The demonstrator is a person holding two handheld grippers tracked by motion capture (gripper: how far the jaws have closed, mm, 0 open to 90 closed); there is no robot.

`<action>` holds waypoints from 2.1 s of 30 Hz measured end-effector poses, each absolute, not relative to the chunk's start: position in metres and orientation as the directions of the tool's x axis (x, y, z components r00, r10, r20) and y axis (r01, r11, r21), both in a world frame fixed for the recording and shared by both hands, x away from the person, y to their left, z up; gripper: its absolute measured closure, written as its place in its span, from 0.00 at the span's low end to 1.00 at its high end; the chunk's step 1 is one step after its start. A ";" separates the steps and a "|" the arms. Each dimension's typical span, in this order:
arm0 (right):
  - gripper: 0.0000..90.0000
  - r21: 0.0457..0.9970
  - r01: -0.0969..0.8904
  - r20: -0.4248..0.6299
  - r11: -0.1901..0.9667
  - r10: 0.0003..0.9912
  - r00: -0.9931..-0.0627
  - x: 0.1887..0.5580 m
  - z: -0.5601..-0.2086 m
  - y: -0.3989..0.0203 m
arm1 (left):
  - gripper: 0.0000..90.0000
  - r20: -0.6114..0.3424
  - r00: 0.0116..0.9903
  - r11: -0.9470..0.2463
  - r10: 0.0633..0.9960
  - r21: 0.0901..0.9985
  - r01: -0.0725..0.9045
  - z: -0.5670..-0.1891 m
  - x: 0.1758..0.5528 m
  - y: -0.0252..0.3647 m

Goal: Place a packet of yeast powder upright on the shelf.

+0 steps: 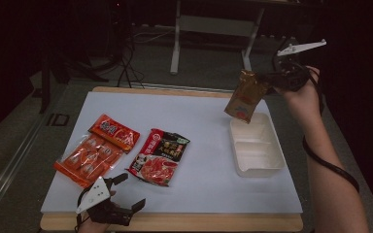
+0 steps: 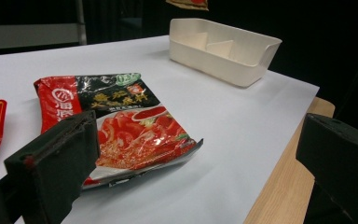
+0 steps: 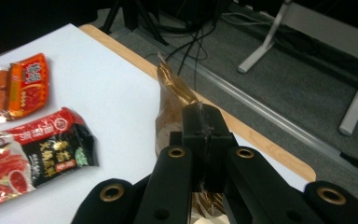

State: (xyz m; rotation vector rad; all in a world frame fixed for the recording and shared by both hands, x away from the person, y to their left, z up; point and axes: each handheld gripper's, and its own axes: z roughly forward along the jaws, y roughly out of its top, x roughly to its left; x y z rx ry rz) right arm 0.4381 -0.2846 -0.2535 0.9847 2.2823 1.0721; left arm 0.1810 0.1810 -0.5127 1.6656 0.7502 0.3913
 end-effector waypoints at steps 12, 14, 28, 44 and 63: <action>1.00 0.778 0.450 -0.065 0.439 0.768 -0.637 0.461 -0.273 -0.314 | 0.00 -0.158 0.724 -0.073 0.671 0.958 0.277 -0.514 0.179 0.184; 1.00 0.771 0.463 -0.060 0.437 0.774 -0.630 0.464 -0.277 -0.317 | 0.00 -0.159 0.722 -0.071 0.673 0.958 0.277 -0.514 0.179 0.184; 1.00 0.734 0.481 -0.101 0.479 0.777 -0.621 0.475 -0.290 -0.325 | 0.00 -0.171 0.716 -0.061 0.677 0.956 0.286 -0.515 0.177 0.185; 1.00 0.707 0.423 -0.154 0.566 0.708 -0.690 0.485 -0.313 -0.314 | 0.00 -0.170 0.717 -0.060 0.677 0.957 0.283 -0.514 0.176 0.187; 1.00 0.718 0.419 -0.041 0.557 0.633 -0.773 0.487 -0.352 -0.307 | 0.00 -0.167 0.718 -0.062 0.675 0.958 0.281 -0.513 0.175 0.187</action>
